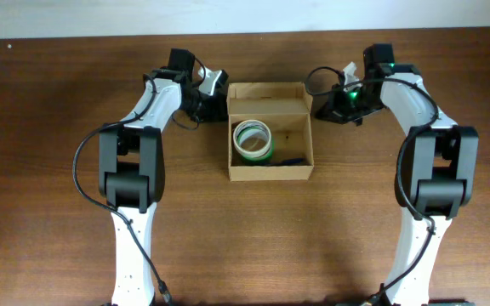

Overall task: Pack container
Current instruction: 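Grasp the box lid flaps with both grippers from either side, then fold the lid down over the box with both grippers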

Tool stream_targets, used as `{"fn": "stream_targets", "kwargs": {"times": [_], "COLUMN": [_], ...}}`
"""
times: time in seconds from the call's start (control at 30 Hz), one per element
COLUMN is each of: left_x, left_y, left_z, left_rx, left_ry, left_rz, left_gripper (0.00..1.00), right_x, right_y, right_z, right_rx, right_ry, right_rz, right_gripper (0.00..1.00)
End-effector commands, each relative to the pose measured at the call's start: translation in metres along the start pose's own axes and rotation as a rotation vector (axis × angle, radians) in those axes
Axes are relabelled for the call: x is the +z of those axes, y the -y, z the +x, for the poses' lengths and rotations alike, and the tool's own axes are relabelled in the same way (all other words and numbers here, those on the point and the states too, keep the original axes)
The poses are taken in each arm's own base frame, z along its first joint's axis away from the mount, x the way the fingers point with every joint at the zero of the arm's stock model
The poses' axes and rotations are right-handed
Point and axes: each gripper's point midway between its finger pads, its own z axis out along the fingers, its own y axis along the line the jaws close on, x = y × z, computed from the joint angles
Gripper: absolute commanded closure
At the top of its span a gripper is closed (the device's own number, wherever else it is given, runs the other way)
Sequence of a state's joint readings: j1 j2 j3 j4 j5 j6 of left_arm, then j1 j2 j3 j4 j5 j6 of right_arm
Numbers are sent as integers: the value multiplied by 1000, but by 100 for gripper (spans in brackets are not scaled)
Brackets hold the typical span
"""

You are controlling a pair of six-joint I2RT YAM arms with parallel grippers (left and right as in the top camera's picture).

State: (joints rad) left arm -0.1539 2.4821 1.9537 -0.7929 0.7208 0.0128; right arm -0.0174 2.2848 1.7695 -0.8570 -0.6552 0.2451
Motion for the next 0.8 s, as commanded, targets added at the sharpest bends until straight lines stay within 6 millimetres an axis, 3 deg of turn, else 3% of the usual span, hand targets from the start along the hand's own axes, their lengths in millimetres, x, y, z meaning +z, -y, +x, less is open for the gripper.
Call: {"fn": "stream_targets", "kwargs": {"times": [0.0, 0.1, 0.17, 0.33, 0.53, 0.77], "left_x": [0, -9, -15, -43, -83, -99], "left_y": [20, 44, 49, 54, 75, 107], "left_z": [-13, -33, -41, -69, -100, -81], "left_rx": [20, 113, 128, 170, 238, 308], "left_ry": [54, 131, 160, 242, 306, 230], "left_rz": [149, 290, 319, 343, 261, 139], "left_gripper": [98, 98, 98, 98, 98, 98], "right_x": [11, 8, 3, -25, -53, -79], "right_y": [-30, -47, -52, -80, -101, -127], "right_z": [7, -2, -8, -20, -23, -17], "right_rx": [-85, -138, -159, -244, -271, -329], "right_ry": [-31, 2, 20, 65, 86, 146], "right_rz": [-152, -245, -289, -512, -554, -455], "right_gripper": [96, 96, 96, 96, 96, 96]}}
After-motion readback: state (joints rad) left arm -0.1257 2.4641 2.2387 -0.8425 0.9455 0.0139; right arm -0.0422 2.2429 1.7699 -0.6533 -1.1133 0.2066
